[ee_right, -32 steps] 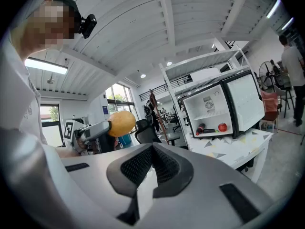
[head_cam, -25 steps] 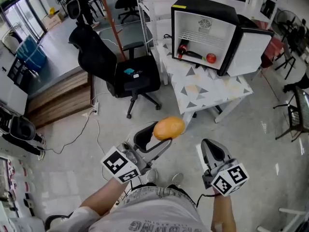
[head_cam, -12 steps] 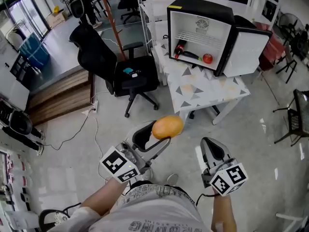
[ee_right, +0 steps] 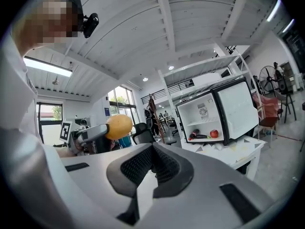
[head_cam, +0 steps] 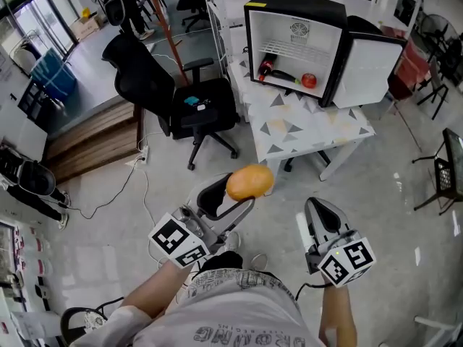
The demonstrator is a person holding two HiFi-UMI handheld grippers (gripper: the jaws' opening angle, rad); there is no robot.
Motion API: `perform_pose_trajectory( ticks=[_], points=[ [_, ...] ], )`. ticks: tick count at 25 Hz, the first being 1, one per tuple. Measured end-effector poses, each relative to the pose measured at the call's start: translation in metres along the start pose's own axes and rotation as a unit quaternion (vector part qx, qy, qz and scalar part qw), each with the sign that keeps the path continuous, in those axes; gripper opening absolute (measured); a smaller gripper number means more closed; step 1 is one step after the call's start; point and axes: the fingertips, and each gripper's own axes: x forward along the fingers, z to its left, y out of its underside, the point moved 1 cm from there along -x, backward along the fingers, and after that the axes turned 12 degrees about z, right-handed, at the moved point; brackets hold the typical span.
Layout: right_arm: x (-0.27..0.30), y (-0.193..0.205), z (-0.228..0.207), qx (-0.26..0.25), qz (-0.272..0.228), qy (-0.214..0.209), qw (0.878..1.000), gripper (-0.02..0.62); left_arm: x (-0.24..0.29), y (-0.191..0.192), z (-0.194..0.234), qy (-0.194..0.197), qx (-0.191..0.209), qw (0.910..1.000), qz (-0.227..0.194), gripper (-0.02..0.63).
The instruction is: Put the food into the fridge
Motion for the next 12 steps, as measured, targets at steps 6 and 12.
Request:
perform_pose_trajectory(
  ticks=[6,12],
  points=[
    [0.007,0.000,-0.012,0.006,0.001,-0.004,1.000,-0.009,0.007,0.004,0.013,-0.014,-0.008,0.9999,0.001,0.264],
    [0.019,-0.002,-0.034,0.011,0.013,0.008,1.000,-0.009,0.024,0.004,0.029,-0.015,-0.012,0.9998,-0.006,0.264]
  ],
)
